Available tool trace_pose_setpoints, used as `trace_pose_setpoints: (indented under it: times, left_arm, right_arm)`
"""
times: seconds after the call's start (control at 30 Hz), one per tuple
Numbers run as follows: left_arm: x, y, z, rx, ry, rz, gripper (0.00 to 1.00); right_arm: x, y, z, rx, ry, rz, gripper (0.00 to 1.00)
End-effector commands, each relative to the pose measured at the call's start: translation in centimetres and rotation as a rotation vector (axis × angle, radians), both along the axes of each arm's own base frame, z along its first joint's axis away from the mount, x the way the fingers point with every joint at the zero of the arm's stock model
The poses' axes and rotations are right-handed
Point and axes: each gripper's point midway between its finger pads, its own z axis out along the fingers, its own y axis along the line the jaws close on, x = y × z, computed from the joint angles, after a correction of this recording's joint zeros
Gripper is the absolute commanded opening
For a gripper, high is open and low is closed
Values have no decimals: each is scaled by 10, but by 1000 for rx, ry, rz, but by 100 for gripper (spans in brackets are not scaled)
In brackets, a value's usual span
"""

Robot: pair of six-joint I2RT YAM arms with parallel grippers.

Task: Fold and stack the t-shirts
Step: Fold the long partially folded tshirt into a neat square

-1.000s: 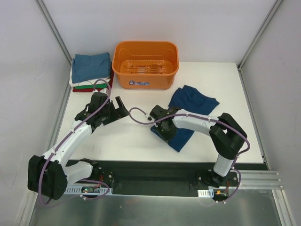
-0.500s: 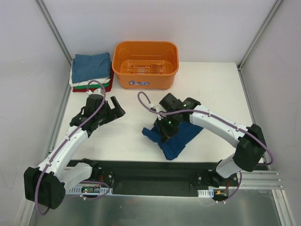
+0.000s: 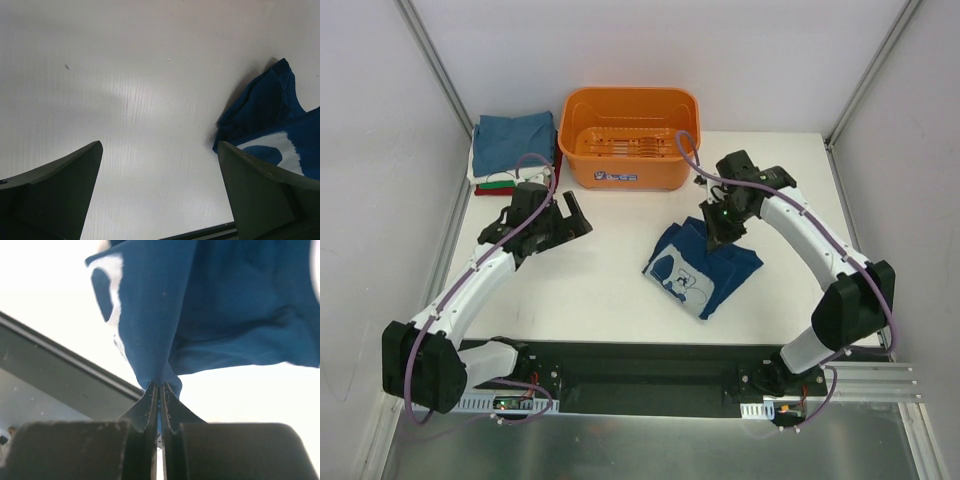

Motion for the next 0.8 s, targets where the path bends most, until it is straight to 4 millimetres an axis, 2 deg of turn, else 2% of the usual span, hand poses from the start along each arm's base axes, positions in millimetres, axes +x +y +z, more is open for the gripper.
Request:
trace_pose_setpoints:
  times: [0.0, 0.17, 0.3, 0.43, 0.53, 0.7, 0.77]
  left_arm:
    - [17, -9, 15, -25, -41, -54, 99]
    - [26, -21, 11, -50, -25, -102, 99]
    - [29, -33, 8, -84, -11, -159, 99]
    - [32, -44, 2, -115, 10, -201, 99]
    - [33, -55, 0, -141, 14, -244, 99]
    - [28, -82, -2, -171, 30, -342, 99]
    - [28, -93, -4, -169, 32, -379, 99]
  right_arm:
    - [20, -19, 2, -72, -17, 15, 1]
    - [42, -42, -2, -110, -19, -17, 1]
    - [56, -47, -22, -138, 14, 16, 1]
    - [84, -57, -36, -163, -17, 15, 1]
    - [105, -64, -49, -199, -62, 40, 1]
    - [124, -81, -70, -288, -54, 21, 1]
    - [136, -81, -75, -289, -88, 4, 7]
